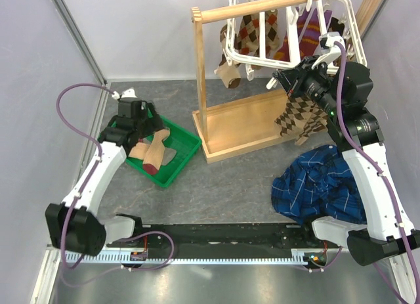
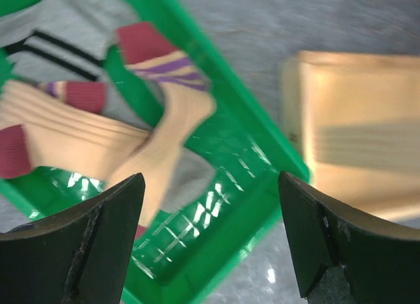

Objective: Clip the socks to the hanger
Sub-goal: Pick up the sock from the bin.

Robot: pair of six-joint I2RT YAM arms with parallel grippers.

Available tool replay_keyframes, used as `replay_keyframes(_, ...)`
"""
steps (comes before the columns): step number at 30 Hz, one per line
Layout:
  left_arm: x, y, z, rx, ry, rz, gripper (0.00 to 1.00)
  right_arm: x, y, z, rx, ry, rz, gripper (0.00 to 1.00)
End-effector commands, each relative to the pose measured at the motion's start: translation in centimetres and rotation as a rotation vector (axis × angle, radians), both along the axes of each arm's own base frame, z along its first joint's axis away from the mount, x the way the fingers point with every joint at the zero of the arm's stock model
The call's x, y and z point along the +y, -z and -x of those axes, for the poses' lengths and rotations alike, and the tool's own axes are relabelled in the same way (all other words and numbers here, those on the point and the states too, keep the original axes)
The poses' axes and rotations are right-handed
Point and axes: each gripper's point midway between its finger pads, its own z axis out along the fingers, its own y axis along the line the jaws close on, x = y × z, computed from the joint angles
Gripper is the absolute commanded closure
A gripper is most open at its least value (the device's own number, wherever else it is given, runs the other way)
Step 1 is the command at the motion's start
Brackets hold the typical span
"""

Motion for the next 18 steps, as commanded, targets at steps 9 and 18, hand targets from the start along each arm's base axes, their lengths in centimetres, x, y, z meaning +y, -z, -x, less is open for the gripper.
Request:
replay_keyframes(9, 7.3, 6.5, -7.8, 0.115, -0.157, 0.189, 0.33, -0.3, 0.4, 0.1, -0.007, 0.025, 0.043, 0.92)
replay_keyframes(18, 8.3, 11.4, -11.3, 0.162, -0.14, 0.203, 0.48, -0.4, 0.6, 0.2, -0.007, 0.032, 0.056, 0.92)
